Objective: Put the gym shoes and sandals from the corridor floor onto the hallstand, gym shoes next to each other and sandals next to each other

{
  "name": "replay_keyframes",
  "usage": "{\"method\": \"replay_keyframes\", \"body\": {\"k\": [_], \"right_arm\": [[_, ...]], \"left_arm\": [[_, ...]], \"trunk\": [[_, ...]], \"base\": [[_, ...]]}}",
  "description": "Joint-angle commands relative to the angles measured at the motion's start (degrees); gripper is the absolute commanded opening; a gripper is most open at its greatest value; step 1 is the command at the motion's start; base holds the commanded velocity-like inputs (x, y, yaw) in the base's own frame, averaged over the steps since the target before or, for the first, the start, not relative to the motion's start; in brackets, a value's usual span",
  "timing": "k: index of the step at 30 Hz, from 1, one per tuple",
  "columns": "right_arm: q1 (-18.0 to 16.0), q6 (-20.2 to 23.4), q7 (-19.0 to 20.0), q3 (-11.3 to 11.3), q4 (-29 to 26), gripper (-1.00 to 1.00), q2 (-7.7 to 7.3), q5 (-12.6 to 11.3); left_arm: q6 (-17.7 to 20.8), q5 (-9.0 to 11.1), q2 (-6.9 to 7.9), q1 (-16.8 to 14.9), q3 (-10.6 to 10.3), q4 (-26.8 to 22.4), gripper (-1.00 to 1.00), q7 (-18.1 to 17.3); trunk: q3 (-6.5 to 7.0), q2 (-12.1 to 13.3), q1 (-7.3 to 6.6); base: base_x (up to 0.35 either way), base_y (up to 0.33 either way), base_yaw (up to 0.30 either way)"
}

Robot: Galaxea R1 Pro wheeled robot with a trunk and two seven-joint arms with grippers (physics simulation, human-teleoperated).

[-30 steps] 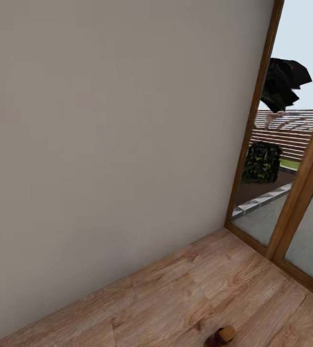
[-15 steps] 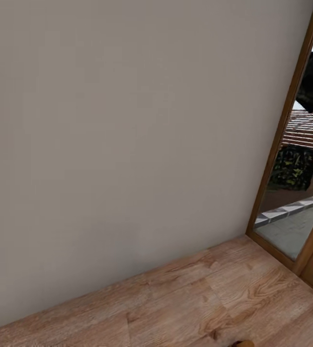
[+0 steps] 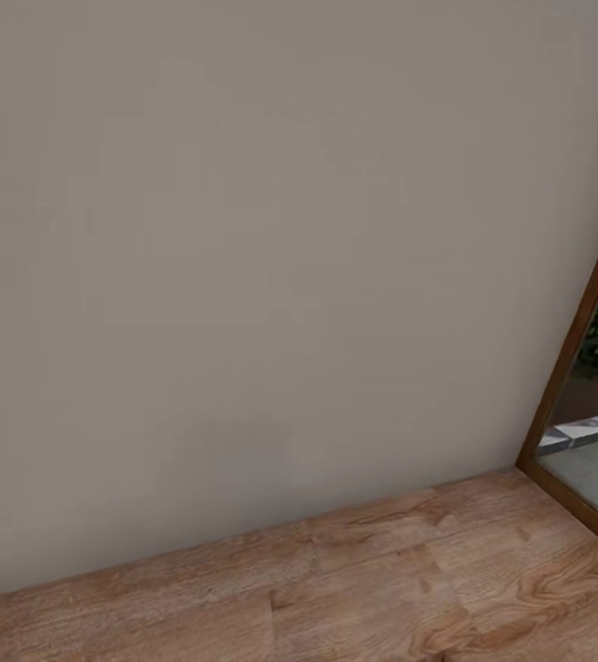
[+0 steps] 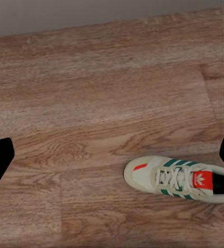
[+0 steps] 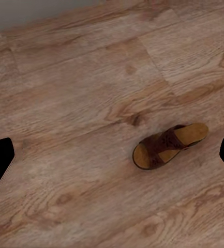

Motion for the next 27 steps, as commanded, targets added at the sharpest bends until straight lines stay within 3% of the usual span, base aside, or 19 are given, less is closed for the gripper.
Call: {"method": "replay_keyframes", "body": {"k": [1, 7, 13, 27], "right_arm": [[0.0, -0.2, 0.0, 0.1, 0.0, 1.0, -0.02, -0.6], [0.0, -0.2, 0.0, 0.1, -0.1, 1.0, -0.02, -0.6], [0.0, -0.2, 0.1, 0.0, -0.2, 1.0, -0.02, -0.6], [0.0, -0.3, 0.1, 0.2, 0.0, 1.0, -0.15, -0.5]], "left_arm": [[-0.2, 0.0, -0.01, -0.1, 0.1, 0.1, 1.0, 0.0], [-0.2, 0.0, -0.01, -0.1, 0.1, 0.1, 1.0, 0.0], [-0.2, 0.0, -0.01, -0.1, 0.0, 0.1, 1.0, 0.0], [-0.2, 0.0, -0.07, -0.1, 0.0, 0.1, 1.0, 0.0]], "trunk": [[-0.06, 0.0, 0.0], [-0.06, 0.0, 0.0], [-0.06, 0.0, 0.0], [-0.06, 0.0, 0.0]], "base": [[0.0, 0.0, 0.279], [0.0, 0.0, 0.247], [0.037, -0.079, 0.062], [0.081, -0.236, 0.006]]}}
